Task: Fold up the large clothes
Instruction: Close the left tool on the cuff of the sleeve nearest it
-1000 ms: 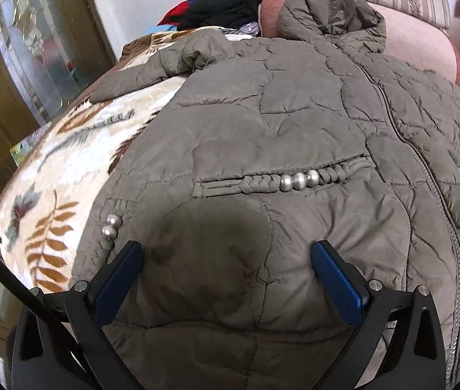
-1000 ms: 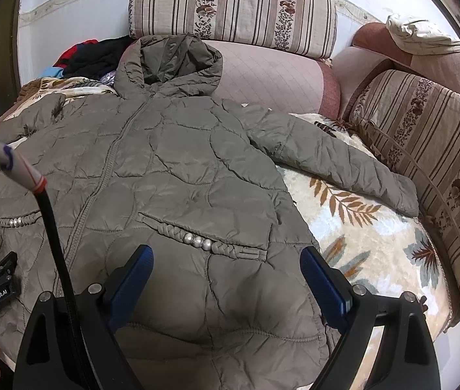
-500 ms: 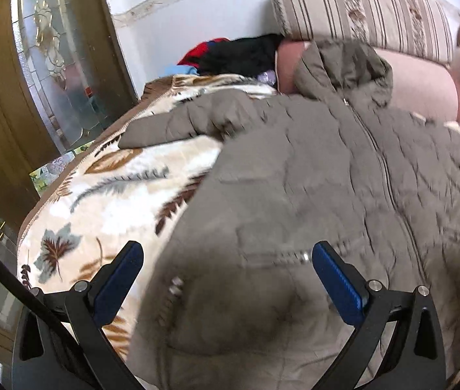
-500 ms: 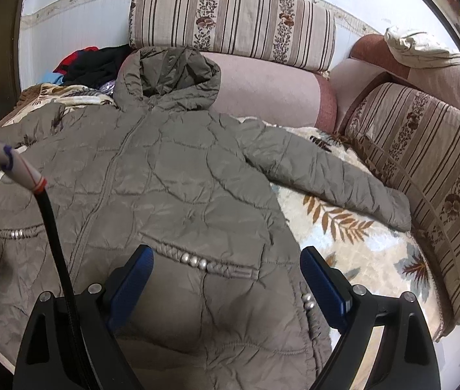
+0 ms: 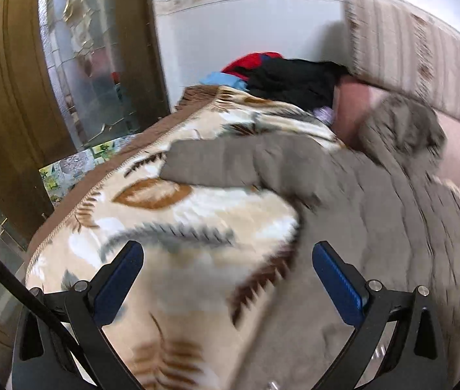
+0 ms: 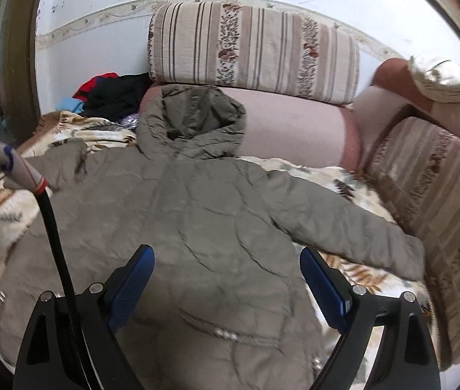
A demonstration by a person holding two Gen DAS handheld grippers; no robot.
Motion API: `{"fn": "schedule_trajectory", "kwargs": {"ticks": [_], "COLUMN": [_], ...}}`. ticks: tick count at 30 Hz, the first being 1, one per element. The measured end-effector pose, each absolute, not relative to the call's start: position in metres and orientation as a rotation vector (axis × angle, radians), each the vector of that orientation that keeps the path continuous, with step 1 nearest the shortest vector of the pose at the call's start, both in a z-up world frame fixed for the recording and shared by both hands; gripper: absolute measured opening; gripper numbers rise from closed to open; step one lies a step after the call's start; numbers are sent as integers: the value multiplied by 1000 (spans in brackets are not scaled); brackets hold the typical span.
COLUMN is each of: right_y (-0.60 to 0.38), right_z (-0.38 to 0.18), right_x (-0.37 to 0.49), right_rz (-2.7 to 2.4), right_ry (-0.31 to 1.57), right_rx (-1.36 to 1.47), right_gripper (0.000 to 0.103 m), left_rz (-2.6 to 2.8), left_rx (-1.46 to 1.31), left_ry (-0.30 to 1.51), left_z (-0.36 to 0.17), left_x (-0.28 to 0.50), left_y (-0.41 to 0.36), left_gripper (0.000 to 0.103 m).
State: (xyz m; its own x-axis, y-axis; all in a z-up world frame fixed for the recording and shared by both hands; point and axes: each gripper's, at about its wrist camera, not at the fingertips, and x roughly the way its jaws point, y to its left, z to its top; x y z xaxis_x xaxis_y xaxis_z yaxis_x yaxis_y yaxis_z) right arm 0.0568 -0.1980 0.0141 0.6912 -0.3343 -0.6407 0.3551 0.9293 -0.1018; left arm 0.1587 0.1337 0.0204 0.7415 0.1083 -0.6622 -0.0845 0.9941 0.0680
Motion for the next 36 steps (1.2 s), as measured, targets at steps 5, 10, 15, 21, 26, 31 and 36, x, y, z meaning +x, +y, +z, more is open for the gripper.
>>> {"fn": "schedule_trajectory", "kwargs": {"ticks": [5,10,15,21,26,31,36], "right_y": [-202,-204,-215,-228,-230,-231,-240], "right_z": [27,-2,-52,-81,-89,-99,-107], "right_x": [91,110,114,106,105,102,98], "right_rz": [-342,-303,-316,-369,-408,-426,-433], "right_ry": [708,754,845,890,888,908,930], "right_rx": [53,67,80,97,60,22,52], "right_gripper": [87,87,87,87,87,86,75], "left_rz": [152,136,96,83,84,155,202], "left_rx": [34,-106,-313,-493,-557,-445,-404], "left_ry": [739,851,940,986,945,963,963], "left_z": [28,1,-55,-117,-133,-130,-101], "left_x": [232,311,369,413,440,459,452], "left_y": [174,217,251,280,287,278,287], "left_gripper": [103,103,103,103,103,85,23]}}
